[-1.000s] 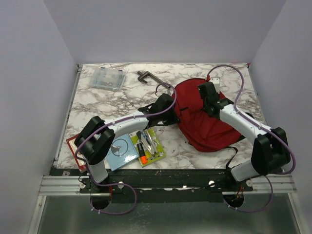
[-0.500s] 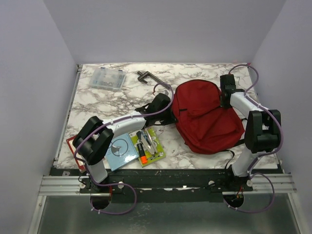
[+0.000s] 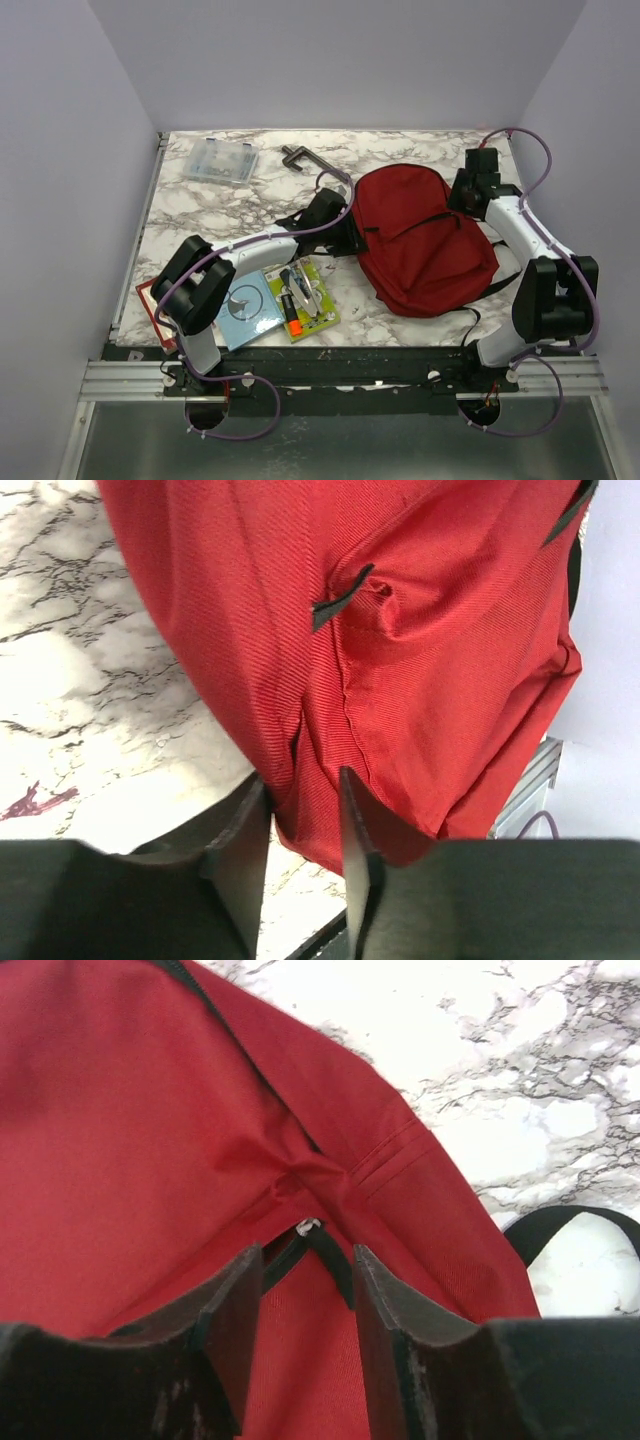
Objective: Pack the student bag
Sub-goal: Unzip the student bag at the center of the board.
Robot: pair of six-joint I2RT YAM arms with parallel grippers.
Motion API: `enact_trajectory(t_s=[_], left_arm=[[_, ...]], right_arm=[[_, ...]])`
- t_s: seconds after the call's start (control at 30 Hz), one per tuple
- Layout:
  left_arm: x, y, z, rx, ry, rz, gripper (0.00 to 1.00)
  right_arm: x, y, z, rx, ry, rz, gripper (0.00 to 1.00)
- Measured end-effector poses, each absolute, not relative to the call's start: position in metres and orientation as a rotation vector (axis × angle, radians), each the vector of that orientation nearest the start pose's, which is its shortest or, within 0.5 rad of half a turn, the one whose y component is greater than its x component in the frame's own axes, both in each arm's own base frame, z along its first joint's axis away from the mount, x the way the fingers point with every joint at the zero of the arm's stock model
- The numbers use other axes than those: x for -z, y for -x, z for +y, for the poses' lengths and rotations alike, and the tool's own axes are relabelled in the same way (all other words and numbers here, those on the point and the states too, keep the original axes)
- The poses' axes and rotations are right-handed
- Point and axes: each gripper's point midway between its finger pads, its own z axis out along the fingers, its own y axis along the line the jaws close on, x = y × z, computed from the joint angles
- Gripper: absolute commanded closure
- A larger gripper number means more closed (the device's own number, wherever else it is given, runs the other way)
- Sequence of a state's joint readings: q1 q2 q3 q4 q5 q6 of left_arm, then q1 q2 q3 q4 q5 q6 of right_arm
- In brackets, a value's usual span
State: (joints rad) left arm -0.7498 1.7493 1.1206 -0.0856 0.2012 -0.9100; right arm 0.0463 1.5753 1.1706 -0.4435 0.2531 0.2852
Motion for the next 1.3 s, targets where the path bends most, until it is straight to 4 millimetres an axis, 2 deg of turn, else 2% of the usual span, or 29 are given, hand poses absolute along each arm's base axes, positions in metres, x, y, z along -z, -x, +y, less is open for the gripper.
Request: enact_trajectory(t_s=[0.03,0.2,0.3,0.33,0.4,0.53,0.63,0.8,0.97,1.03,1.13,1.2,1.3], left_arm=[[-0.102,-0.294,-0.367,1.027,0.082,2.514,0.57],[-0.105,-0.289,-0.371,1.067,0.057,2.5,0.36],[-0.106,-0.279,-0.371,1.078,0.04,2.502,0.22],[-0.108,-0.274,-0.37,1.085,0.03,2.501,0.19],[-0.113,-0.264,-0.368,1.107,0.019,2.498,0.16],[-0.139,-0.244,-0.357,1.179,-0.016,2.45,0.09],[-0.168,-0.23,-0.349,1.249,-0.063,2.376,0.07],[-0.229,-0.208,-0.339,1.342,-0.211,2.23,0.07],[-0.269,-0.201,-0.328,1.316,-0.332,2.127,0.06],[-0.275,-0.201,-0.322,1.27,-0.369,2.107,0.06],[-0.273,-0.2,-0.318,1.234,-0.398,2.109,0.06],[-0.267,-0.199,-0.316,1.217,-0.408,2.126,0.06],[-0.257,-0.198,-0.314,1.196,-0.414,2.148,0.06]], right_arm=[[-0.127,-0.403,-0.011,0.124,-0.41,2.353,0.47],[-0.128,-0.38,0.014,-0.068,-0.448,2.366,0.4],[-0.124,-0.364,0.03,-0.192,-0.499,2.381,0.28],[-0.122,-0.36,0.034,-0.224,-0.52,2.386,0.19],[-0.115,-0.353,0.039,-0.263,-0.563,2.399,0.12],[-0.105,-0.341,0.042,-0.291,-0.623,2.409,0.12],[-0.104,-0.339,0.043,-0.305,-0.648,2.39,0.13],[-0.105,-0.342,0.048,-0.32,-0.651,2.367,0.14],[-0.102,-0.348,0.051,-0.297,-0.647,2.355,0.16],[-0.098,-0.351,0.05,-0.271,-0.65,2.354,0.17],[-0.088,-0.352,0.045,-0.218,-0.655,2.371,0.22],[-0.079,-0.353,0.042,-0.186,-0.654,2.387,0.34],[-0.069,-0.354,0.038,-0.144,-0.638,2.408,0.58]])
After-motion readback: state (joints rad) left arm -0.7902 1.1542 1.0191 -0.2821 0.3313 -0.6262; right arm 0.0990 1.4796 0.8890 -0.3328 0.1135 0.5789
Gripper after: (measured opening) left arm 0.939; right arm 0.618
